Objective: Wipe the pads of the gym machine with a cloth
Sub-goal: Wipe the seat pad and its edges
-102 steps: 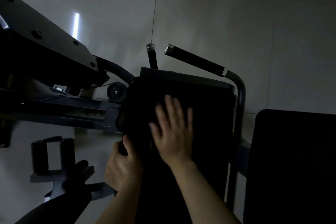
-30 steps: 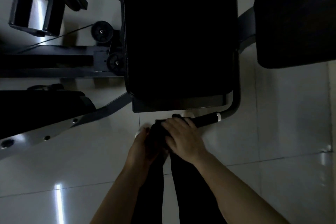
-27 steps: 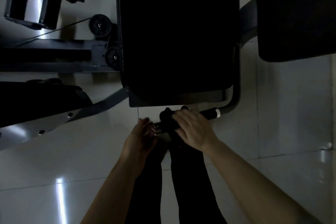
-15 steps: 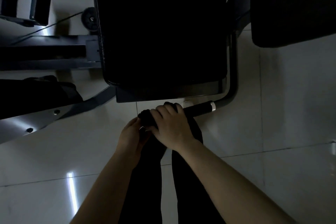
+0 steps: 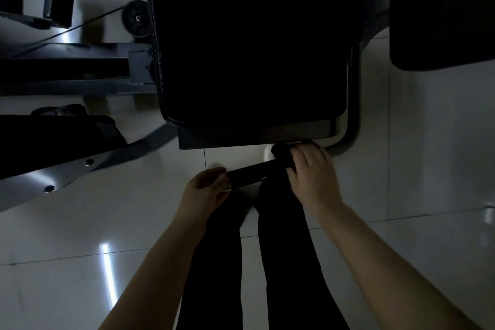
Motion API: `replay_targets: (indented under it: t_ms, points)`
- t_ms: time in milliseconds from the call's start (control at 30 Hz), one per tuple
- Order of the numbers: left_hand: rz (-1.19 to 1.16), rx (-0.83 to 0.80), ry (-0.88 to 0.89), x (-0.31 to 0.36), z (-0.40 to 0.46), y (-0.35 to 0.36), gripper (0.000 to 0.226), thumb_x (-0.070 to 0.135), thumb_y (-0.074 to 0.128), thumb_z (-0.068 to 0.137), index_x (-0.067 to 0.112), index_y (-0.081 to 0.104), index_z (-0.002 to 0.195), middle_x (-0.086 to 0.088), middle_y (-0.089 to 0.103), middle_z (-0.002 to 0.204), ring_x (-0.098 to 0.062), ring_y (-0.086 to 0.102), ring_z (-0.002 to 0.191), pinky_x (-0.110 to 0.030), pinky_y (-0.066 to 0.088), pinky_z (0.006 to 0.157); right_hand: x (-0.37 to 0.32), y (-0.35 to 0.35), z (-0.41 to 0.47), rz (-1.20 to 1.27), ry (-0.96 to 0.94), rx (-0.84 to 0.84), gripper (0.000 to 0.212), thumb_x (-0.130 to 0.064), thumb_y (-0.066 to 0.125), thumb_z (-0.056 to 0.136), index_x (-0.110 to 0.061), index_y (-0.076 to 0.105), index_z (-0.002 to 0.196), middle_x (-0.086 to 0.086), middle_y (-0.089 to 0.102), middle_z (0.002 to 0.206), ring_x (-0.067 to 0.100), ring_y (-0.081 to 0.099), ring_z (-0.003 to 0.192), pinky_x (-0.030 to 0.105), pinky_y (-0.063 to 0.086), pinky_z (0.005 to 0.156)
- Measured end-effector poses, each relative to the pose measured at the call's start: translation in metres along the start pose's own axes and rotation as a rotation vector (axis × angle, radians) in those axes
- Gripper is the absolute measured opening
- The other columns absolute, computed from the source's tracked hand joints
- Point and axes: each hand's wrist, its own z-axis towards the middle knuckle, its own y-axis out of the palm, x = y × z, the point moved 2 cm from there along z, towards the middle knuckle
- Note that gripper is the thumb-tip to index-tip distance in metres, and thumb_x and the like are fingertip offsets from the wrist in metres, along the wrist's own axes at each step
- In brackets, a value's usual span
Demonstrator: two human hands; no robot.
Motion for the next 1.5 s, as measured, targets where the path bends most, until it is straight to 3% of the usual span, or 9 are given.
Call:
replay_targets:
  t_ms: [200,433,600,767,900,1033,1167,1300,1500]
  points:
    - [-0.118,-0.006,-0.026,-0.001,-0.003,0.0,0.026,-0.002,0.037,0.096,0.011,0.057,0.107,-0.008,0.065,0.101,-0.017,0.063,0.091,-0.026,0.051,0.078,-0.106,0.005,0.015,0.223,-0.161,-0.049,0.03,-0.025,0.047,0.078,-0.01,0.065,0.097,0.004,0.069,0.096,0.023,0.064,0.094,0.038,0.05,0.088]
    - [-0.04,0.004,-0.036,-0.003,0.003,-0.003,0.028,0.006,0.057,0.09,0.001,0.059,0.117,-0.017,0.066,0.113,-0.025,0.065,0.104,-0.031,0.051,0.093,0.015,-0.01,0.007,-0.028,-0.222,-0.176,0.032,-0.02,0.052,0.073,0.001,0.063,0.096,0.018,0.066,0.092,0.035,0.064,0.083,0.038,0.054,0.069]
    - [-0.048,0.039,-0.024,-0.001,-0.001,0.001,0.017,0.003,0.056,0.09,0.002,0.062,0.106,-0.019,0.066,0.109,-0.027,0.065,0.101,-0.03,0.051,0.09,0.077,-0.028,-0.015,0.038,0.163,-0.173,0.035,-0.016,0.043,0.08,0.006,0.061,0.1,0.024,0.064,0.098,0.042,0.063,0.09,0.047,0.053,0.078]
    - [-0.103,0.081,-0.024,-0.001,-0.006,0.004,0.024,0.006,0.053,0.093,0.001,0.059,0.115,-0.017,0.065,0.111,-0.024,0.064,0.098,-0.028,0.051,0.084,-0.026,-0.004,-0.021,0.227,0.235,-0.024,0.043,-0.02,0.043,0.082,0.005,0.06,0.113,0.022,0.064,0.112,0.037,0.06,0.107,0.048,0.046,0.094]
    - [-0.096,0.097,-0.024,0.006,-0.013,0.011,0.021,0.01,0.046,0.098,0.012,0.054,0.117,-0.004,0.064,0.1,-0.01,0.062,0.083,-0.02,0.046,0.065,-0.095,0.0,-0.018,0.317,0.034,-0.046,0.04,-0.024,0.044,0.083,-0.004,0.057,0.116,0.012,0.063,0.119,0.027,0.056,0.118,0.047,0.038,0.102]
    - [0.346,0.146,0.112,0.0,-0.017,0.017,0.036,0.02,0.051,0.094,0.019,0.049,0.13,-0.006,0.056,0.126,-0.021,0.058,0.106,-0.035,0.047,0.09,-0.024,-0.007,-0.03,0.291,-0.127,-0.157,0.042,-0.006,0.053,0.075,0.002,0.058,0.116,0.019,0.059,0.125,0.03,0.049,0.123,0.039,0.04,0.105]
    - [1.337,0.184,0.742,0.007,-0.032,0.055,0.04,0.027,0.062,0.082,0.017,0.058,0.121,-0.011,0.053,0.135,-0.03,0.045,0.127,-0.048,0.039,0.102,0.087,-0.028,-0.027,0.301,0.407,-0.105,0.044,-0.002,0.05,0.09,0.004,0.045,0.133,0.023,0.047,0.137,0.036,0.046,0.125,0.038,0.037,0.103]
    - [1.495,0.189,1.311,0.041,-0.032,0.098,0.037,0.028,0.051,0.085,0.018,0.06,0.119,-0.01,0.057,0.132,-0.025,0.037,0.131,-0.048,0.016,0.112,0.12,-0.028,0.02,0.412,0.75,0.19,0.046,-0.033,0.038,0.098,0.0,0.048,0.128,0.021,0.055,0.125,0.035,0.054,0.113,0.036,0.043,0.091]
    - [1.888,0.372,1.235,0.114,0.015,0.108,0.059,0.053,0.03,0.093,0.024,0.035,0.144,-0.011,0.027,0.155,-0.03,0.018,0.145,-0.062,-0.001,0.111,0.046,0.023,-0.017,0.468,0.613,0.24,0.043,-0.023,0.039,0.093,-0.001,0.051,0.128,0.017,0.034,0.147,0.034,0.022,0.14,0.039,0.022,0.115]
